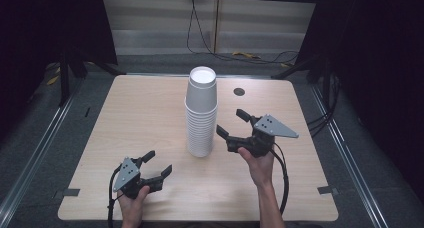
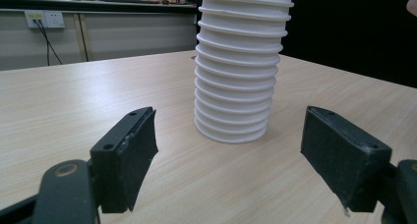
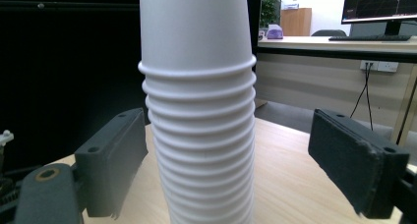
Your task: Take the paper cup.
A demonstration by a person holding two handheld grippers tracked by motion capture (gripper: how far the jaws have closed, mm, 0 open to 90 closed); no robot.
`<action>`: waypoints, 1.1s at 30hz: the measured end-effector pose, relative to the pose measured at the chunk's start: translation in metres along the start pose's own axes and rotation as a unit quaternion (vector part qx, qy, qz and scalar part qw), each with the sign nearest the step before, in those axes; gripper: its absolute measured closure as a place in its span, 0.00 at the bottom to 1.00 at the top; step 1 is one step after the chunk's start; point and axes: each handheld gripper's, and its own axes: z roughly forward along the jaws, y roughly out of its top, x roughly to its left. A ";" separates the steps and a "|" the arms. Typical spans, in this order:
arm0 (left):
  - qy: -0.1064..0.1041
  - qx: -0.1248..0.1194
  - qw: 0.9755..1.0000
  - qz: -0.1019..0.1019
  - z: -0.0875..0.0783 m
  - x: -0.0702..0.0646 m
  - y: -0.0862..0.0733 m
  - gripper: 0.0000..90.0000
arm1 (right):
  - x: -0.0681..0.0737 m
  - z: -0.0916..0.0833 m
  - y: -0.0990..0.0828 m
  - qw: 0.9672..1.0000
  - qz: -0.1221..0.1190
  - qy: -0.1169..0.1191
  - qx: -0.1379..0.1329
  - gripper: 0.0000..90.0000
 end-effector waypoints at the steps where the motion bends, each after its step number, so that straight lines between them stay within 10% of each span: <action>1: 0.000 0.000 1.000 0.000 0.000 0.000 0.000 0.24 | 0.000 0.002 0.002 1.000 0.003 0.004 -0.002 0.15; 33: 0.000 0.000 1.000 0.003 0.000 -0.001 0.000 0.24 | 0.004 0.046 0.081 0.995 -0.041 0.081 0.038 0.18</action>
